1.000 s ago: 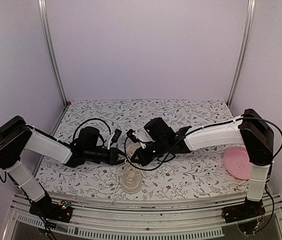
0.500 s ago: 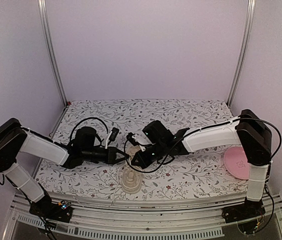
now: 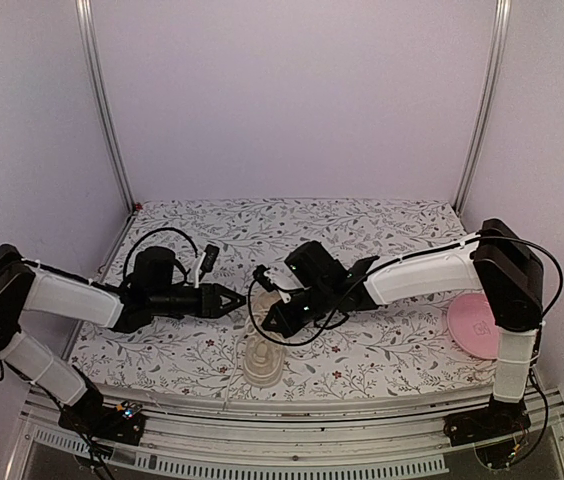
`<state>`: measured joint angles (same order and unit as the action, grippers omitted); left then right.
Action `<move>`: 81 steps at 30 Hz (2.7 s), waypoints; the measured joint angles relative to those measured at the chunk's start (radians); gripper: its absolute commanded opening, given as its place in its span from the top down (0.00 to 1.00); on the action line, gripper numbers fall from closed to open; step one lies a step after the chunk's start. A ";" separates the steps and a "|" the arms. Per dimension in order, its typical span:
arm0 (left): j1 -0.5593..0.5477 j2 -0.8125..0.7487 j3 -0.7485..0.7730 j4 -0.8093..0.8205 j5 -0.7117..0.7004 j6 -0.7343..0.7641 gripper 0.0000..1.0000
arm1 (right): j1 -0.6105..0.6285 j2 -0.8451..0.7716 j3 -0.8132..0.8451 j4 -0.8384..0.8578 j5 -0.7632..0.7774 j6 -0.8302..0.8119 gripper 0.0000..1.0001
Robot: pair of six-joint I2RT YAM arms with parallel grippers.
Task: Tie the shoes
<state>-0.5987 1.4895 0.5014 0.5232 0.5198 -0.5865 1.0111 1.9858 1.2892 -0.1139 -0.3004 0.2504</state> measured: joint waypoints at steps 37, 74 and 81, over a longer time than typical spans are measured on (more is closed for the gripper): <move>0.043 0.263 0.087 0.071 0.286 -0.012 0.68 | 0.002 0.001 0.000 -0.006 0.003 -0.001 0.98; 0.025 0.346 0.130 0.154 0.363 -0.028 0.65 | 0.003 0.031 0.049 -0.061 0.023 -0.001 0.98; 0.023 0.346 0.130 0.156 0.364 -0.032 0.71 | 0.003 0.031 0.060 -0.067 0.044 0.005 0.98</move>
<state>-0.5762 1.8355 0.6315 0.6788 0.8841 -0.6186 1.0142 2.0163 1.3491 -0.1806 -0.2565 0.2554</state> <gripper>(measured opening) 0.317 0.024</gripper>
